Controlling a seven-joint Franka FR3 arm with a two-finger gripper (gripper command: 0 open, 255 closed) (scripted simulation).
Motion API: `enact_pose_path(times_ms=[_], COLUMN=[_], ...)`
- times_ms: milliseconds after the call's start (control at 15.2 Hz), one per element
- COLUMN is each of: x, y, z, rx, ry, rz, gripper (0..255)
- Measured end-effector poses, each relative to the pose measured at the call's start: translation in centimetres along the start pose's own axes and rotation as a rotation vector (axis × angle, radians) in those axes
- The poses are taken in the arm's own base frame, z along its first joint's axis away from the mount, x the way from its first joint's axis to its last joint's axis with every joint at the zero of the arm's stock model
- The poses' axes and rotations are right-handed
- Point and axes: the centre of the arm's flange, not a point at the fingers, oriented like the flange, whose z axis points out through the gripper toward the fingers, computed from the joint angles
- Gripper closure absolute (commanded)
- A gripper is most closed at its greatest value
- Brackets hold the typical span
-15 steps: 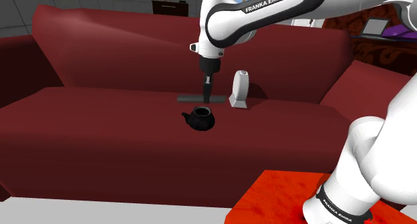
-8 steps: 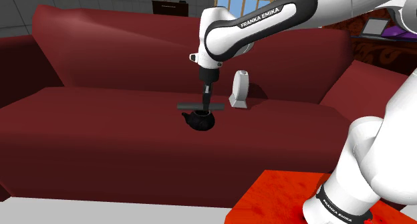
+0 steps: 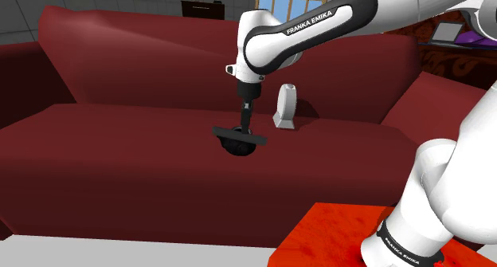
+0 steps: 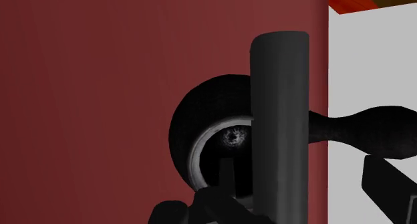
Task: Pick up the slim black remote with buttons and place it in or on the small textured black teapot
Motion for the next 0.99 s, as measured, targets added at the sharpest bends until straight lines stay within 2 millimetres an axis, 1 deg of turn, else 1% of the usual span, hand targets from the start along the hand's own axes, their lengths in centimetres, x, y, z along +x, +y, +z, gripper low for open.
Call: enact_pose_path(times_ms=[264,330,528,594,726,990], x=[0.0,-0.1,0.3,0.3,0.1,0.0], y=[0.0,-0.1,0.0,0.0,0.0,0.0], z=[0.0,-0.5,-3.8,-4.4,-4.9,-5.0], rx=[0.0,0.0,-0.001,-0.001,0.0,0.0], ry=[0.0,0.0,0.002,0.002,0.001,0.0], rz=[0.0,0.0,0.0,0.0,0.0,0.0], gripper=[0,0,0,0,0,0])
